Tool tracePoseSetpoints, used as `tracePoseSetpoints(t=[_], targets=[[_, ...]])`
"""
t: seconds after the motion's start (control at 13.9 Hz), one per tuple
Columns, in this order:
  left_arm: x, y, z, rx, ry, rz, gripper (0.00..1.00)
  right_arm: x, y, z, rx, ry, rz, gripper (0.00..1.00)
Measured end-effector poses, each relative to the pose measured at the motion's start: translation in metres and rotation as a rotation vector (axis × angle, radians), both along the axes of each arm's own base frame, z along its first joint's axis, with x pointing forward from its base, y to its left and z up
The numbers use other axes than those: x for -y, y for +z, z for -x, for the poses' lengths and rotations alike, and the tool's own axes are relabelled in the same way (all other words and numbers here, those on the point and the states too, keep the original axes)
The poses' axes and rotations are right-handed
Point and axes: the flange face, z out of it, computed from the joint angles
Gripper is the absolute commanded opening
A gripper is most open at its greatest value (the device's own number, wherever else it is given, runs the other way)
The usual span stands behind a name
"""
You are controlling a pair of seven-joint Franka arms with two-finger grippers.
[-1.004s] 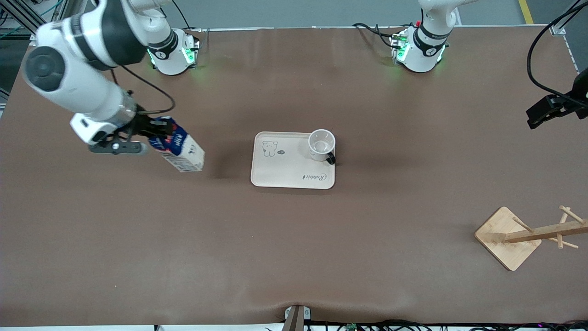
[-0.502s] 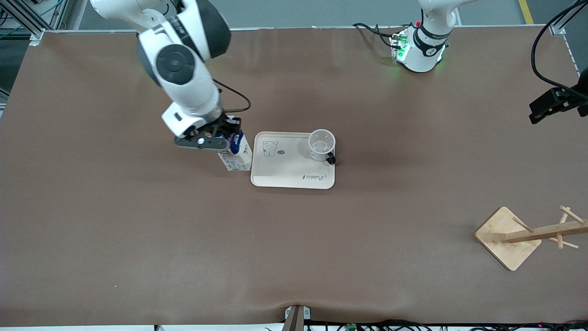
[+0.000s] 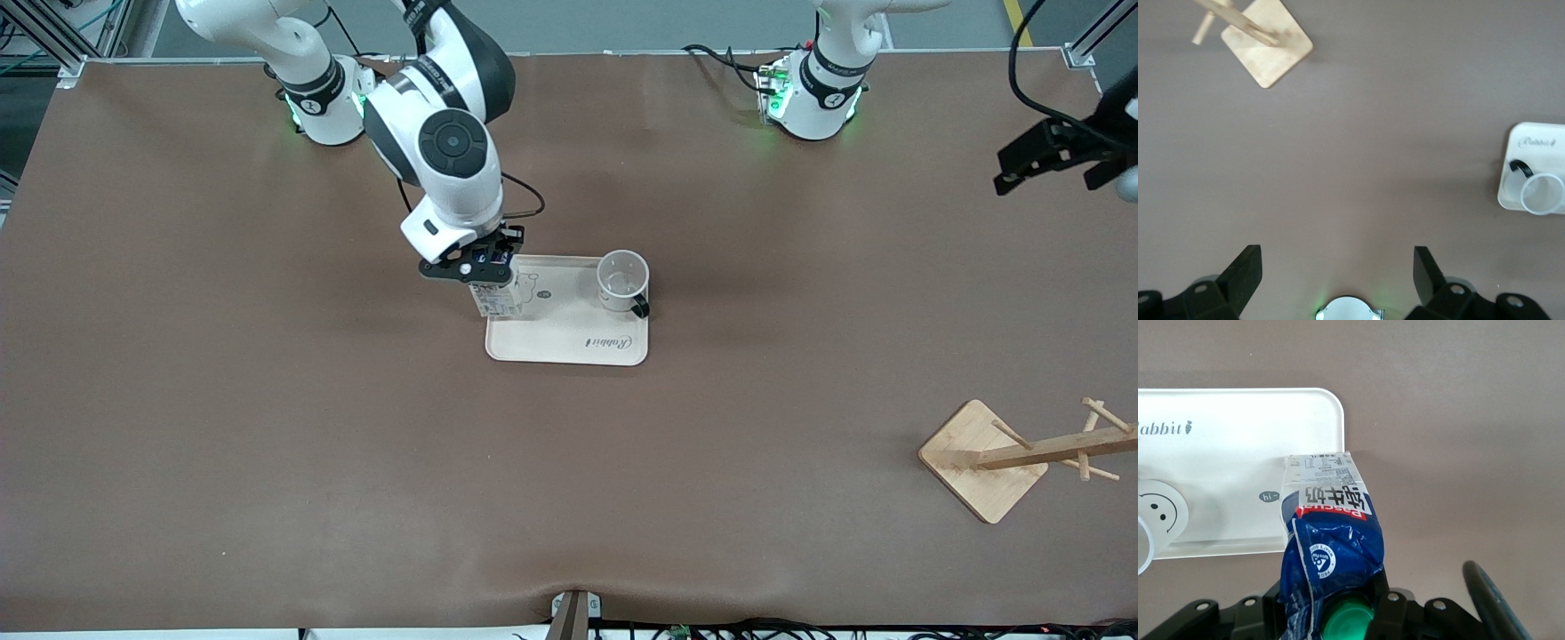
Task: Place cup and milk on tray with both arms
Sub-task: 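Carry the milk carton with the right gripper over the tray, then lower the carton onto the tray beside the mug and open the right gripper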
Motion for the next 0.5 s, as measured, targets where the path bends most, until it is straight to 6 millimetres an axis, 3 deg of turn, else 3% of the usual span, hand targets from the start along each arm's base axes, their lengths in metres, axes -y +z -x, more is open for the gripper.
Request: tracePoseSetpoints(t=[0.22, 0.5], targets=[[0.014, -0.001, 0.011, -0.006, -0.029, 0.003, 1.00, -0.010, -0.006, 0.002, 0.016, 0.014, -0.014, 0.08], [0.007, -0.006, 0.018, -0.005, -0.022, 0.006, 1.00, -0.025, -0.024, 0.001, 0.046, 0.028, -0.040, 0.12]])
